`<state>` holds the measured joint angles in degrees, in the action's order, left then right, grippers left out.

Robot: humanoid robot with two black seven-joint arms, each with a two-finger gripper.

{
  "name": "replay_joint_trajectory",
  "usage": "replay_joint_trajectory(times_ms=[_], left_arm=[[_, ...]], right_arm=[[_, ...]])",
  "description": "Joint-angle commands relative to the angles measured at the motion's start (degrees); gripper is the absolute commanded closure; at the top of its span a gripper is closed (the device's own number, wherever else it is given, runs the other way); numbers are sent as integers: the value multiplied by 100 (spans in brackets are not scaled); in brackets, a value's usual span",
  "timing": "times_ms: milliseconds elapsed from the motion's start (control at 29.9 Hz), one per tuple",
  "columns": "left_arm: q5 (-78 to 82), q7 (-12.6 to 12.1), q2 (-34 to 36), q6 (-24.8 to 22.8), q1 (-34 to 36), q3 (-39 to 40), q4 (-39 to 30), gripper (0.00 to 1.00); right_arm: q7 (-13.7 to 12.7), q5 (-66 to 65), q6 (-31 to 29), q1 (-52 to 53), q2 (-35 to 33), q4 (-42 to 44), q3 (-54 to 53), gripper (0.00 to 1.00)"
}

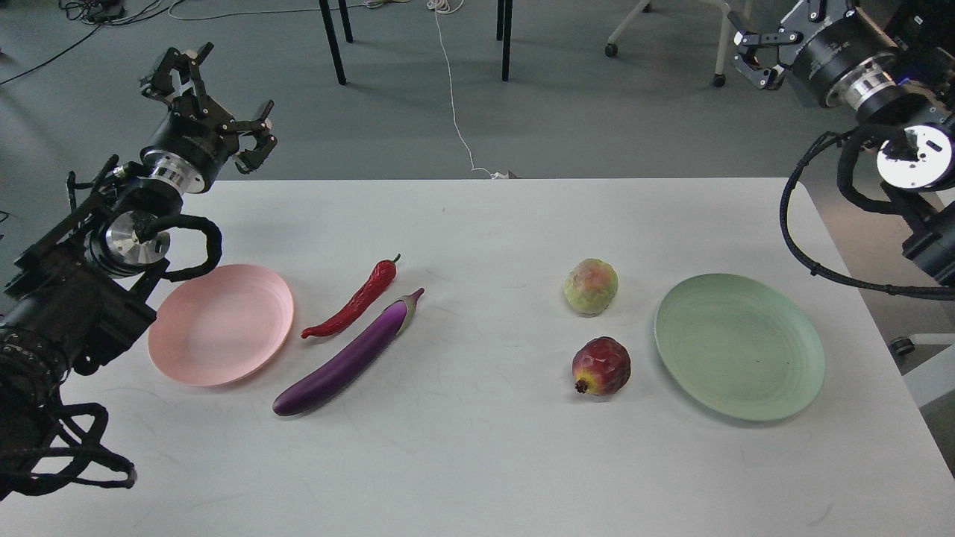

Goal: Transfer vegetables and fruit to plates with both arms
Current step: 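Raise the right gripper and swing it toward the peach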

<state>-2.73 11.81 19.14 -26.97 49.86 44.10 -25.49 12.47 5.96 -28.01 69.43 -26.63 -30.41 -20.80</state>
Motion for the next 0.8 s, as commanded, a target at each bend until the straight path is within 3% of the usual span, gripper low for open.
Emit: replay_joint_trajectory(times_ms=[0, 167, 367, 535, 768], left_arm=[[-8, 14, 28, -27, -38, 19, 1, 2], [-9, 14, 134, -62, -73, 63, 1, 2], [-9, 84, 186, -98, -73, 55, -8, 2], [-9, 84, 178, -103, -73, 55, -8, 2], [0, 111, 125, -103, -73, 46, -35, 2]], right_arm=[[10, -7, 1, 666, 78, -61, 1180, 1], [36, -51, 1, 1195, 351, -123, 2175, 1], [62, -1191, 1, 1793, 641, -474, 3633, 1], [334, -2457, 1, 1934, 711, -878, 4469, 1], [423, -3355, 1, 1925, 1150, -993, 5708, 2]])
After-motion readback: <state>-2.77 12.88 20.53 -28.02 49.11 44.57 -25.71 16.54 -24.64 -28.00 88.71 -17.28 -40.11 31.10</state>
